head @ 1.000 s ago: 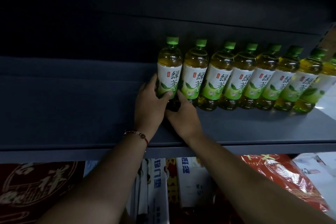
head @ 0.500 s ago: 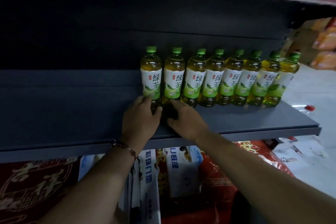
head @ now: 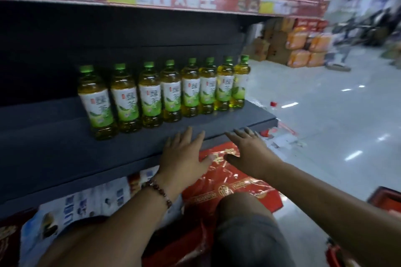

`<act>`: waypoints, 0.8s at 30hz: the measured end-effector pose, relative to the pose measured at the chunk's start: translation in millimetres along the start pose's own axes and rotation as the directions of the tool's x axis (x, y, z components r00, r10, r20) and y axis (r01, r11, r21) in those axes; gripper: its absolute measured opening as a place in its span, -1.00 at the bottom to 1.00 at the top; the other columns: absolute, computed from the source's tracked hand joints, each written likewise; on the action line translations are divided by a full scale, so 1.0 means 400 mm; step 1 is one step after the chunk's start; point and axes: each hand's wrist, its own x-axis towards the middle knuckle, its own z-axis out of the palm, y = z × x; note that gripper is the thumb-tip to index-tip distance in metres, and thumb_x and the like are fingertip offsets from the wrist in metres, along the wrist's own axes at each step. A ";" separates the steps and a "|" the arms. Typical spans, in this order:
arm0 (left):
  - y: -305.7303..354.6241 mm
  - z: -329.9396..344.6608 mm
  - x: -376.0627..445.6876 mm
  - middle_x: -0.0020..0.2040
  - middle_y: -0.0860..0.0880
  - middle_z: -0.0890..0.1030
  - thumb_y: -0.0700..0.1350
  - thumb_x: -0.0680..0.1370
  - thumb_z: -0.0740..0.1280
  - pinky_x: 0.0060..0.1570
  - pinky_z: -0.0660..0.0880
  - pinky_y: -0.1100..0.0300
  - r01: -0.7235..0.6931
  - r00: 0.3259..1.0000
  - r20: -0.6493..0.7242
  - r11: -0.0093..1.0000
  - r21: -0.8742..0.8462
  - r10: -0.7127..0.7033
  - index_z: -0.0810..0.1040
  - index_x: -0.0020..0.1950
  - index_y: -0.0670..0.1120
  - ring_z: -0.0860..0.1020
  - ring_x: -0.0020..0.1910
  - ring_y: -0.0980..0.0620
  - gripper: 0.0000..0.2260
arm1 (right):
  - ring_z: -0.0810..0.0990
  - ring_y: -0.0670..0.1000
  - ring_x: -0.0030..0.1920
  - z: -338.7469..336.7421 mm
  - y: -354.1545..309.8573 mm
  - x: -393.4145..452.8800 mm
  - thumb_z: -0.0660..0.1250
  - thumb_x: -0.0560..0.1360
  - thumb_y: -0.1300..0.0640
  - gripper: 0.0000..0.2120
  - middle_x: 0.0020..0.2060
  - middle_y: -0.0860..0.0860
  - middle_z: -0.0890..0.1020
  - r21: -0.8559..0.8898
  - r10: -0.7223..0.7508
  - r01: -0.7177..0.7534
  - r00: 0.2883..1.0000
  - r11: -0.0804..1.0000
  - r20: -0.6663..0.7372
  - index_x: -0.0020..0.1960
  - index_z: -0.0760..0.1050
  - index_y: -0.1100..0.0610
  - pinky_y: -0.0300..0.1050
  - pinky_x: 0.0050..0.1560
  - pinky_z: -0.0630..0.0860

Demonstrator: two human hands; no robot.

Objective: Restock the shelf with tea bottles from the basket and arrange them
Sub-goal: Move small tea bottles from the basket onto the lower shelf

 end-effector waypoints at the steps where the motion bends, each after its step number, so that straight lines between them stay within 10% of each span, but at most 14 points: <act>1: 0.040 0.008 0.007 0.64 -0.08 0.01 0.33 0.58 0.14 0.55 0.01 -0.10 -0.034 0.999 0.016 0.999 -0.004 0.034 0.03 0.63 0.11 0.04 0.59 -0.13 -0.31 | -0.01 0.18 0.58 -0.002 0.039 -0.026 0.24 0.58 -0.16 -0.30 0.59 0.06 0.11 -0.008 0.035 -0.035 0.999 0.999 -0.010 0.61 0.03 -0.03 0.07 0.54 -0.05; 12: 0.540 0.147 0.033 0.63 -0.10 0.09 0.33 0.59 0.14 0.51 0.07 -0.11 -0.467 0.877 0.110 0.883 -0.038 0.468 0.12 0.61 0.08 0.09 0.59 -0.15 -0.35 | -0.01 0.22 0.58 0.020 0.431 -0.377 0.20 0.59 -0.21 -0.29 0.57 0.10 0.14 -0.041 0.448 -0.446 0.893 0.894 0.054 0.61 0.00 0.01 0.09 0.54 -0.06; 24: 0.949 0.354 -0.071 0.57 -0.14 0.23 0.29 0.61 0.11 0.46 0.20 -0.17 -0.749 0.613 0.318 0.660 -0.056 0.723 0.17 0.57 0.01 0.23 0.51 -0.19 -0.40 | -0.04 0.28 0.57 0.214 0.685 -0.746 0.19 0.57 -0.25 -0.23 0.59 0.16 0.06 -0.042 0.768 -0.793 0.575 0.608 0.282 0.61 -0.07 0.02 0.24 0.54 -0.06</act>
